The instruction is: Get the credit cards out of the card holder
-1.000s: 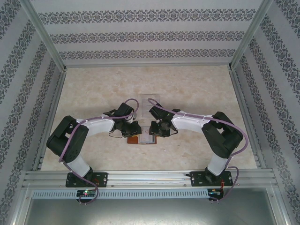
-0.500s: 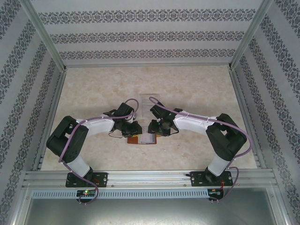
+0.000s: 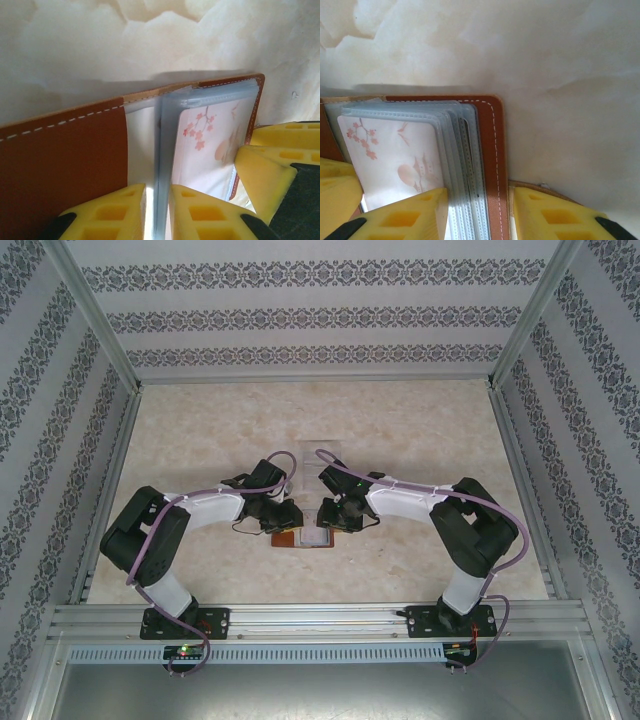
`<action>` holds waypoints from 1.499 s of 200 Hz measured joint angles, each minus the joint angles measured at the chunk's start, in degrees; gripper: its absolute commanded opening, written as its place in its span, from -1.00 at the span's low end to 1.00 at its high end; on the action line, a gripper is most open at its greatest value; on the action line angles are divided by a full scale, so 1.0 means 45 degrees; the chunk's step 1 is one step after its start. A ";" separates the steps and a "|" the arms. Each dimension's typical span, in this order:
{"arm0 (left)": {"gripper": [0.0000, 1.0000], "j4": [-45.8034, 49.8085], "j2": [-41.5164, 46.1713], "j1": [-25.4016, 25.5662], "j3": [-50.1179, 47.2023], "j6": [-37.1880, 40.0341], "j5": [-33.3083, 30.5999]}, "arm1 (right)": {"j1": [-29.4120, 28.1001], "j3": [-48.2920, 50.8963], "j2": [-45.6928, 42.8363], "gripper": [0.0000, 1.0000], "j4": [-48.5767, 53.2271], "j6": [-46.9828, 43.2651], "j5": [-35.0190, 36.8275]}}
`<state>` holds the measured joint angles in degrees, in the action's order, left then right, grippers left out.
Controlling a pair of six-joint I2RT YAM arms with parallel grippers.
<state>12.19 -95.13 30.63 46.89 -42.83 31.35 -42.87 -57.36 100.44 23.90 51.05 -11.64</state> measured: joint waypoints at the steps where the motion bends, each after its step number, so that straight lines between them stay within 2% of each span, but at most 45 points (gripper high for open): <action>1: -0.56 0.0000 -0.0005 0.0000 0.0000 0.0005 0.0000 | 0.0000 0.0000 0.0000 -0.20 0.0005 0.0000 0.0005; 83: -0.48 0.0092 -0.0296 0.0000 0.0170 0.0180 0.0238 | 0.0000 -0.0005 0.0000 -0.20 0.0005 0.0000 0.0000; 154: -0.65 0.0495 -0.0398 0.0005 0.0413 0.0364 0.0165 | -0.0005 -0.0005 0.0000 -0.10 -0.0029 0.0000 0.0000; 223: -0.69 0.1569 -0.0024 0.0010 0.0563 0.0515 -0.0792 | 0.0000 -0.0005 0.0000 -0.18 -0.0019 0.0000 0.0010; 266: -0.51 0.1763 0.0180 0.0010 0.0559 0.0495 -0.1020 | 0.0000 -0.0005 0.0000 -0.22 0.0010 0.0000 0.0015; 300: -0.50 0.0976 0.0418 0.0000 0.0277 0.0199 -0.0690 | 0.0000 -0.0005 0.0000 -0.22 0.0010 0.0000 0.0015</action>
<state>16.58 -93.25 30.63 48.14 -41.93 28.25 -42.87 -57.39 100.44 23.94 51.05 -11.57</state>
